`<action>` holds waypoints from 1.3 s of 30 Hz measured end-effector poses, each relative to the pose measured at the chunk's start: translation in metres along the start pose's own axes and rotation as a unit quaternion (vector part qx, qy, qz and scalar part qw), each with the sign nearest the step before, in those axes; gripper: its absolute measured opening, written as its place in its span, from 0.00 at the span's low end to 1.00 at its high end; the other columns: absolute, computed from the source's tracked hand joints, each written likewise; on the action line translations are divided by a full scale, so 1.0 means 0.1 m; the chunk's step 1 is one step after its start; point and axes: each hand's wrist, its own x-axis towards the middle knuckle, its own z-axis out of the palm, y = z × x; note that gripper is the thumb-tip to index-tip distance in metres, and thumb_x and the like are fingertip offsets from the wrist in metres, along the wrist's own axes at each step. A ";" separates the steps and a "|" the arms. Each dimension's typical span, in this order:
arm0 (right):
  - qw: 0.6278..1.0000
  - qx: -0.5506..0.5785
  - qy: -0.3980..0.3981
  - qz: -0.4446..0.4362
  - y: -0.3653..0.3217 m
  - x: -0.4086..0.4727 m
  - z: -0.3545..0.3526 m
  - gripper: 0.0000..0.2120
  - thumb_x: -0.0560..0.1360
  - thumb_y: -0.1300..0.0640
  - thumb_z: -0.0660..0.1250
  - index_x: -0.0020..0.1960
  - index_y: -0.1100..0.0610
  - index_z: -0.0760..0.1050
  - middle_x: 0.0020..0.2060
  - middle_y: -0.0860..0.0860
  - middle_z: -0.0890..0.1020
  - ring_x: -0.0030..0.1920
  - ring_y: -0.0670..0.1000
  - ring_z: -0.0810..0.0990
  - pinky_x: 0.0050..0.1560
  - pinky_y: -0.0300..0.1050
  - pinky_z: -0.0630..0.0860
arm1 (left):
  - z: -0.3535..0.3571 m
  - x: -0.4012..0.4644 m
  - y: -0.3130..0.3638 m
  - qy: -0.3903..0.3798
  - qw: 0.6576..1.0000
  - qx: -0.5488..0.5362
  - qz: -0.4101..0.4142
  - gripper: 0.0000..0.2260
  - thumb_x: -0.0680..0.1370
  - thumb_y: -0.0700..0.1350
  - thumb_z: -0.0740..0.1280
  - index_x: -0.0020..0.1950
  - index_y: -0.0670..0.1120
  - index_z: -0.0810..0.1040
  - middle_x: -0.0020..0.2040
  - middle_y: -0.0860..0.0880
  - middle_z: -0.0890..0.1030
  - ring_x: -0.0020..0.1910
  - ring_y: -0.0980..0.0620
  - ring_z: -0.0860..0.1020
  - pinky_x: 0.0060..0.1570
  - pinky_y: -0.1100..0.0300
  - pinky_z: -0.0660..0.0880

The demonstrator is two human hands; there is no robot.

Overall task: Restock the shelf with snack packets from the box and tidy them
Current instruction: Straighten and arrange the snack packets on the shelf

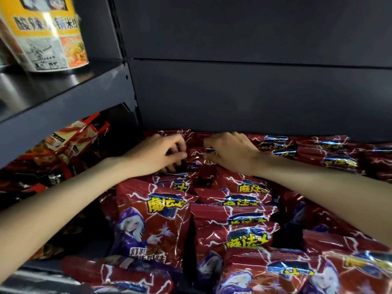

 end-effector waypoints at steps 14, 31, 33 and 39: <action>0.985 -0.145 -0.089 -0.003 -0.01 -0.07 -0.08 0.21 0.72 0.68 0.61 0.64 0.60 0.64 0.50 0.53 0.79 0.50 0.57 0.80 0.38 0.46 0.67 | 0.15 0.27 0.09 0.026 0.954 0.298 0.017 0.26 0.71 0.64 0.68 0.64 0.53 0.72 0.54 0.55 0.78 0.52 0.50 0.78 0.43 0.59 0.66; 0.998 0.002 -0.035 0.053 0.27 -0.19 -0.04 0.20 0.70 0.45 0.72 0.57 0.52 0.72 0.51 0.46 0.77 0.48 0.50 0.78 0.41 0.41 0.68 | 0.12 0.39 0.01 0.048 0.980 0.188 0.041 0.10 0.72 0.55 0.72 0.43 0.54 0.72 0.40 0.58 0.74 0.37 0.58 0.74 0.32 0.62 0.67; 0.999 0.038 -0.023 0.032 0.34 -0.23 -0.13 0.20 0.70 0.44 0.72 0.57 0.51 0.73 0.51 0.44 0.76 0.47 0.47 0.77 0.43 0.42 0.72 | 0.06 0.39 0.04 0.027 0.983 0.178 0.037 0.09 0.72 0.55 0.71 0.45 0.55 0.74 0.42 0.59 0.75 0.38 0.60 0.74 0.35 0.61 0.71; 0.991 0.085 0.082 0.060 0.72 -0.50 -0.43 0.11 0.73 0.52 0.72 0.53 0.52 0.77 0.46 0.43 0.77 0.44 0.43 0.77 0.48 0.47 0.78 | -0.13 0.44 0.30 0.060 0.988 0.132 0.052 0.02 0.76 0.52 0.67 0.47 0.56 0.78 0.43 0.60 0.77 0.37 0.63 0.74 0.34 0.64 0.69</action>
